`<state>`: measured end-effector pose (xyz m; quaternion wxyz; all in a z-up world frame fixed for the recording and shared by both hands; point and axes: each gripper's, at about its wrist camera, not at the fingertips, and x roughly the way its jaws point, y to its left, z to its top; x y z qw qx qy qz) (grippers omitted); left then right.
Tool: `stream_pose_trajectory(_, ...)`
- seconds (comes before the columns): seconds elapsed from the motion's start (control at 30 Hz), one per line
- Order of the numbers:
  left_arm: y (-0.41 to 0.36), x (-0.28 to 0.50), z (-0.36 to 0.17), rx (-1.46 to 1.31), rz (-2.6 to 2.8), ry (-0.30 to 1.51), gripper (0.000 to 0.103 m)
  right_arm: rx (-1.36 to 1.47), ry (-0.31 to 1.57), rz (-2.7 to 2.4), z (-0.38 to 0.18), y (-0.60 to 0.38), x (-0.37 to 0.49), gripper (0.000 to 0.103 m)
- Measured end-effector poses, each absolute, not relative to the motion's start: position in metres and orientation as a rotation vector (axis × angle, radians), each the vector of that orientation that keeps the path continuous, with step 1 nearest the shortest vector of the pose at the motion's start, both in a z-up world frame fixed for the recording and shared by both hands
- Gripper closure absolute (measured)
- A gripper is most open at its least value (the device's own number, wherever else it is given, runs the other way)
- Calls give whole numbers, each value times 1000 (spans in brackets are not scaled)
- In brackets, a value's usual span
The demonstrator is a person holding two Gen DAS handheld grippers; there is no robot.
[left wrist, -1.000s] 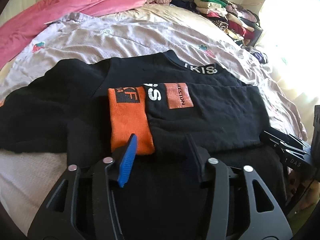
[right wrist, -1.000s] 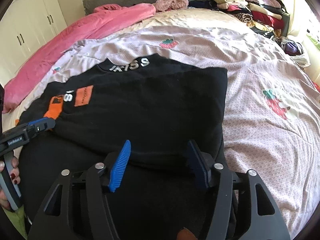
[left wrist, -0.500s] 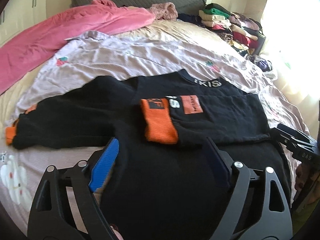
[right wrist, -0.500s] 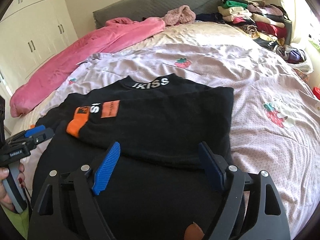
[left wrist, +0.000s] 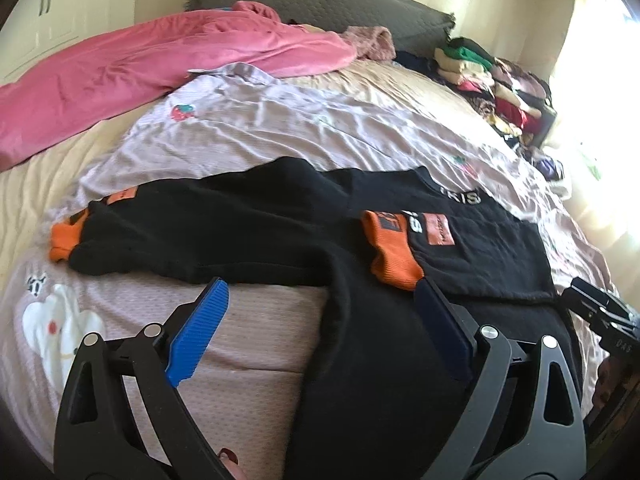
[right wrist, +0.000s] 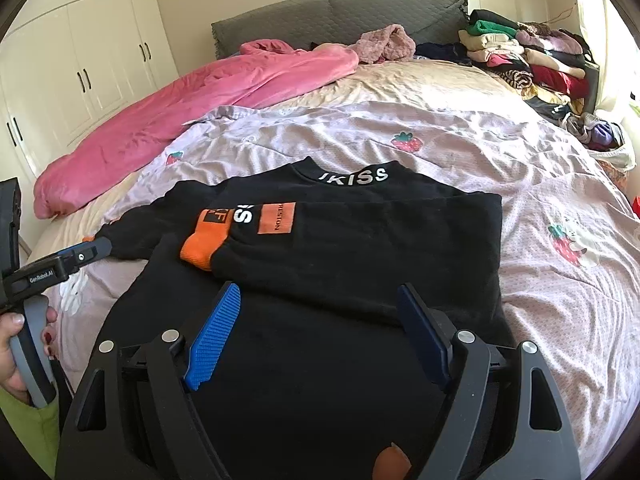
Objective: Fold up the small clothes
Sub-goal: 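Move the left tool to the other orange sleeve cuff and grasp it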
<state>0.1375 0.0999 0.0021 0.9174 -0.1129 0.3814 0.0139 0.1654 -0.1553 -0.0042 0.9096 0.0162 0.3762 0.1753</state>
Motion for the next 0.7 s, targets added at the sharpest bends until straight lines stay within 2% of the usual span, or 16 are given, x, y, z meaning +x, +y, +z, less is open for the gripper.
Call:
stream_pose_trajectory(0.1,112,134,3,-263,42,777,16,20,773,352,0,-147,165,22)
stream_pose_trajectory(0.13,116,132,3,-270,49,773,16,19,773,350,1,-144,165,11)
stream_pose_trajectory(0.17,120,132,4,-275,52,770,16,22,766,347,3,-141,164,7)
stream_pose_trajectory(0.3,135,128,4,-301,73,760,16,23,757,352,12,-129,165,6)
stream_pose_trajectory(0.4,146,124,5,-329,81,750,11,14,750,356,18,-119,165,6)
stream_pose_trajectory(0.7,182,113,10,-374,163,711,10,-14,734,391,35,-84,168,6)
